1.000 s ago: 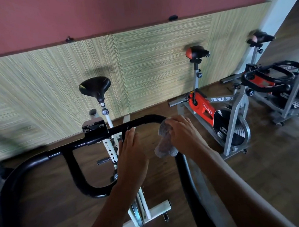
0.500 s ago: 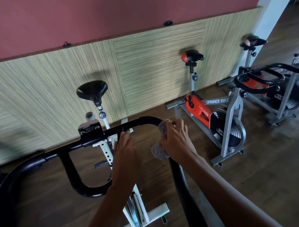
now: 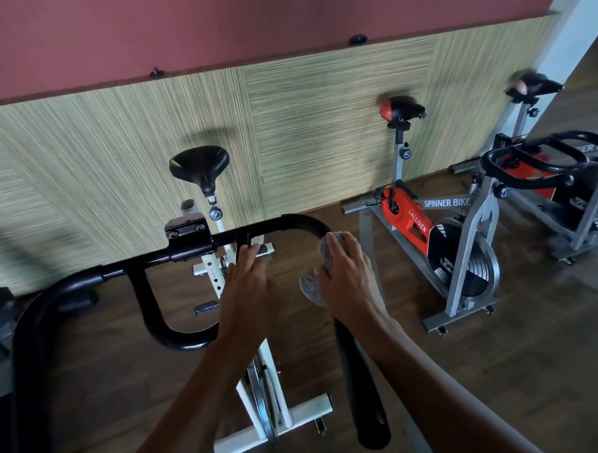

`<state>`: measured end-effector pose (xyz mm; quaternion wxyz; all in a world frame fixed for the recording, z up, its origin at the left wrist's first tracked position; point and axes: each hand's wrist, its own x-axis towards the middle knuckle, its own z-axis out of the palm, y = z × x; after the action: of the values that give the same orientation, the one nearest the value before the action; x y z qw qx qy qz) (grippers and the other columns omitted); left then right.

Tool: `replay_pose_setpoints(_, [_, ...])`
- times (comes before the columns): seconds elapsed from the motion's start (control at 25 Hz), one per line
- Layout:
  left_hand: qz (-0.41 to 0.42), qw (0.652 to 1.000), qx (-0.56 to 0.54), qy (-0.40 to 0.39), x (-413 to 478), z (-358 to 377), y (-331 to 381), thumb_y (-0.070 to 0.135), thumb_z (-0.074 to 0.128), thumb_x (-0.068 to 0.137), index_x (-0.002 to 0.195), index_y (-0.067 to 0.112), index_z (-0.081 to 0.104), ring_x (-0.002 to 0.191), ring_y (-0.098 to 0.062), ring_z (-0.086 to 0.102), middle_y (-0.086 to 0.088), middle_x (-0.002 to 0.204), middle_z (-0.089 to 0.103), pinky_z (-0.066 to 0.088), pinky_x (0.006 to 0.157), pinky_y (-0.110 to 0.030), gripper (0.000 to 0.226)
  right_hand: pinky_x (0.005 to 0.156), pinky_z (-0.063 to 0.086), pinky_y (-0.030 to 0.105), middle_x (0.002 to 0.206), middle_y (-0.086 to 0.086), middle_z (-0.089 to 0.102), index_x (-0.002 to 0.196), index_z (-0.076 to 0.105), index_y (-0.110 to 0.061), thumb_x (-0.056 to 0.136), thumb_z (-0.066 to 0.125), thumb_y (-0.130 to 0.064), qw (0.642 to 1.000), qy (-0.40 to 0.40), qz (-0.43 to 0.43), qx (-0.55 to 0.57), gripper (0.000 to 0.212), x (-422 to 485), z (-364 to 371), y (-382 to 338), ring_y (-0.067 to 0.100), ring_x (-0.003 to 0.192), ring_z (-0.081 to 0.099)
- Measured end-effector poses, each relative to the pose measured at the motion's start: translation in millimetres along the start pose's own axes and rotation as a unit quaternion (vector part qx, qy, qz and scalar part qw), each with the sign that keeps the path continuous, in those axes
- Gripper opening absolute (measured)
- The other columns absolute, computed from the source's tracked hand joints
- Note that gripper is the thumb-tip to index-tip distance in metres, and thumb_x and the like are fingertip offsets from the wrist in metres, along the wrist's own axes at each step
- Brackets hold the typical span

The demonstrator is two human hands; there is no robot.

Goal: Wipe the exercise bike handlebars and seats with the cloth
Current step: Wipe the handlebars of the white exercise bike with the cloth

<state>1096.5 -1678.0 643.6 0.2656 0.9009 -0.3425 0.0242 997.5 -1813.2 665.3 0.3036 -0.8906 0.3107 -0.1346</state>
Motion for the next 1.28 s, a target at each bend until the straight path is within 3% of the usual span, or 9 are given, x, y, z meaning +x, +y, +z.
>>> replay_pose_setpoints(0.16, [0.008,1.000,0.015,0.013,-25,2,-2,0.009,0.052,0.091,0.127,0.007,0.062,0.141,-0.035,0.042,-0.012,0.148,0.049,0.036,0.113,-0.056,0.037,0.108,0.037,0.029,0.154,-0.003,0.039,0.150,0.044,-0.021,0.096,0.060,-0.015,0.997,0.028,-0.051,0.041,0.057,-23,-18,7,0.021,0.137,0.042])
replay_pose_setpoints(0.32, [0.102,0.988,-0.094,0.072,-54,8,11,0.011,0.052,0.087,0.124,0.016,0.060,0.130,-0.033,0.053,-0.010,0.135,0.060,0.036,0.113,-0.046,0.038,0.103,0.023,0.000,0.149,-0.002,0.048,0.146,0.051,-0.018,0.093,0.066,-0.011,0.987,0.110,-0.102,0.064,0.056,-49,-35,12,0.012,0.136,0.044])
replay_pose_setpoints(0.44, [0.173,0.971,-0.145,0.081,-70,18,25,0.015,0.051,0.088,0.125,0.020,0.057,0.122,-0.028,0.059,-0.007,0.128,0.064,0.048,0.103,-0.044,0.037,0.106,0.027,0.003,0.147,-0.004,0.052,0.145,0.053,-0.019,0.093,0.066,-0.010,0.970,0.182,-0.142,0.080,0.054,-69,-41,17,0.008,0.134,0.046])
replay_pose_setpoints(0.56, [0.174,0.939,-0.273,0.113,-81,21,38,0.009,0.056,0.087,0.113,0.019,0.069,0.111,-0.012,0.062,0.003,0.114,0.069,0.045,0.096,-0.024,0.031,0.107,0.031,0.006,0.143,-0.006,0.054,0.142,0.056,-0.019,0.092,0.065,-0.008,0.935,0.269,-0.201,0.112,0.052,-86,-38,31,0.004,0.131,0.048])
replay_pose_setpoints(0.68, [0.228,0.874,-0.413,0.118,-93,23,45,0.006,0.058,0.093,0.106,0.019,0.072,0.105,-0.002,0.065,0.009,0.106,0.073,0.045,0.094,-0.016,0.024,0.111,0.034,0.016,0.140,-0.004,0.054,0.141,0.054,-0.012,0.093,0.063,-0.005,0.876,0.356,-0.280,0.168,0.050,-99,-25,53,0.008,0.131,0.049])
replay_pose_setpoints(0.88, [0.371,0.750,-0.539,0.095,-109,48,38,0.019,0.061,0.091,0.107,0.028,0.076,0.110,-0.033,0.065,-0.001,0.111,0.074,0.048,0.106,-0.046,0.024,0.111,0.038,0.024,0.145,-0.001,0.051,0.145,0.046,-0.006,0.090,0.062,0.008,0.729,0.477,-0.419,0.255,0.059,-112,23,83,0.005,0.136,0.047])
replay_pose_setpoints(1.0, [0.407,0.748,-0.515,0.100,-107,58,30,0.022,0.053,0.095,0.124,0.021,0.067,0.115,-0.022,0.066,-0.002,0.122,0.072,0.052,0.103,-0.043,0.032,0.110,0.036,0.021,0.146,-0.006,0.045,0.145,0.040,-0.006,0.091,0.061,0.008,0.653,0.527,-0.480,0.257,0.060,-116,59,94,0.003,0.137,0.045])
replay_pose_setpoints(1.12, [0.407,0.767,-0.488,0.088,-101,52,29,0.025,0.045,0.105,0.128,0.020,0.064,0.118,-0.011,0.064,0.001,0.124,0.071,0.046,0.109,-0.039,0.030,0.114,0.036,0.031,0.146,0.004,0.045,0.143,0.041,0.002,0.089,0.061,0.006,0.575,0.605,-0.521,0.179,0.057,-106,95,108,0.017,0.139,0.044])
replay_pose_setpoints(1.28, [0.408,0.761,-0.500,0.065,-96,48,30,0.030,0.039,0.106,0.121,0.014,0.068,0.113,-0.016,0.068,-0.004,0.116,0.074,0.049,0.107,-0.044,0.036,0.117,0.035,0.046,0.151,0.017,0.039,0.144,0.041,-0.007,0.089,0.065,0.008,0.516,0.664,-0.536,0.079,0.062,-70,113,87,0.035,0.145,0.036])
